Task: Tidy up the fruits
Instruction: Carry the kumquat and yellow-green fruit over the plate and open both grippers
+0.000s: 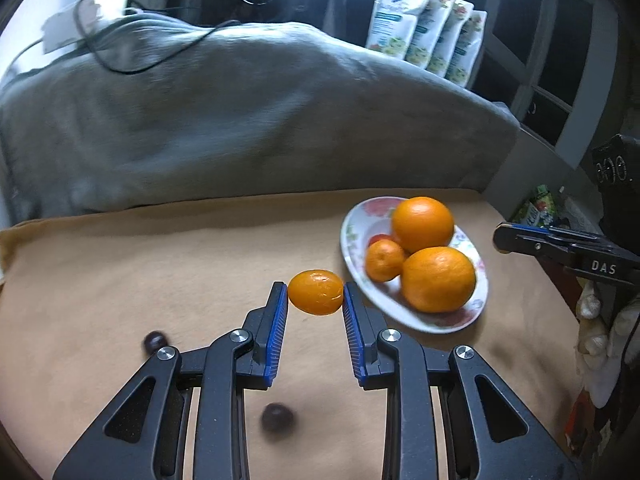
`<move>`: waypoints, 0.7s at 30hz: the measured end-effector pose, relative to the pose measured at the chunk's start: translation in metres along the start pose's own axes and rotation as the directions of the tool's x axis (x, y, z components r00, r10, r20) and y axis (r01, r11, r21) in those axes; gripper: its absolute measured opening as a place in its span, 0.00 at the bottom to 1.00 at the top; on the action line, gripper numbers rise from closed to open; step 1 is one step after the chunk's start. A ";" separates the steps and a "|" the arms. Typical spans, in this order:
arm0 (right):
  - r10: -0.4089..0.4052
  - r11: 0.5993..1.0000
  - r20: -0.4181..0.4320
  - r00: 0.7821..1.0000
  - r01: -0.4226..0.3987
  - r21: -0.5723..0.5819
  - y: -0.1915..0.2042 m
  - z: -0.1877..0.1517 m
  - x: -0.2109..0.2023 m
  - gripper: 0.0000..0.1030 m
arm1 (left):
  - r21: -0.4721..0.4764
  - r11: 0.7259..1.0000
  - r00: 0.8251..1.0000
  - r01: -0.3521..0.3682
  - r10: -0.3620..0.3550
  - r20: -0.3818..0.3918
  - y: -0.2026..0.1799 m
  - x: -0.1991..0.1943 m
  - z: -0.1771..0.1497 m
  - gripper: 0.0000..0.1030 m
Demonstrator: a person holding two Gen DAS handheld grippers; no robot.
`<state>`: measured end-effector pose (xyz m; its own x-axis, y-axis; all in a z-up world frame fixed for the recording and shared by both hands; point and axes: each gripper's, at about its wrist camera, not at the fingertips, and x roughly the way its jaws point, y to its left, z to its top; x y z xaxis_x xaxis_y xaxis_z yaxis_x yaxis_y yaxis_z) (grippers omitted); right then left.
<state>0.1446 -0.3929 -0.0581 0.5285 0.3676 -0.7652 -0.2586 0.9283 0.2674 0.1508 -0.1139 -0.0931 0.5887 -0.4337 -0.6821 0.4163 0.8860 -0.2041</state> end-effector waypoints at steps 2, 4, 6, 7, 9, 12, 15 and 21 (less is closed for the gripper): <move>-0.004 1.000 -0.003 1.000 0.004 0.016 -0.007 0.000 0.002 0.29 | 0.011 1.000 1.000 0.007 -0.007 -0.002 -0.005 0.004 0.005 0.26; -0.006 0.999 -0.005 1.000 0.006 0.032 -0.014 -0.001 0.003 0.29 | 0.024 1.000 1.000 0.015 -0.015 -0.005 -0.010 0.010 0.010 0.26; -0.003 0.999 -0.010 1.000 0.003 0.048 -0.021 -0.002 0.005 0.29 | 0.034 0.999 1.000 0.024 -0.024 -0.009 -0.014 0.015 0.016 0.26; -0.001 0.999 -0.012 1.000 0.002 0.054 -0.023 -0.002 0.005 0.29 | 0.036 0.999 1.000 0.028 -0.028 -0.011 -0.016 0.017 0.018 0.26; 0.002 0.998 -0.015 1.000 -0.001 0.068 -0.029 -0.003 0.007 0.29 | 0.041 0.998 0.999 0.037 -0.036 -0.015 -0.020 0.023 0.024 0.26; 0.011 0.996 -0.022 1.000 -0.009 0.090 -0.037 -0.003 0.011 0.29 | 0.049 0.997 0.999 0.051 -0.050 -0.020 -0.025 0.030 0.030 0.26; 0.019 0.994 -0.035 0.999 -0.015 0.104 -0.042 -0.004 0.018 0.29 | 0.051 0.997 0.998 0.063 -0.062 -0.028 -0.029 0.037 0.035 0.26; 0.036 0.992 -0.048 0.998 -0.030 0.126 -0.049 -0.006 0.026 0.29 | 0.054 0.995 0.996 0.083 -0.081 -0.046 -0.035 0.050 0.044 0.26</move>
<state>0.1657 -0.4289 -0.0942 0.4795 0.3978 -0.7822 -0.1707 0.9166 0.3616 0.1960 -0.1736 -0.0889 0.5208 -0.4959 -0.6949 0.5008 0.8367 -0.2217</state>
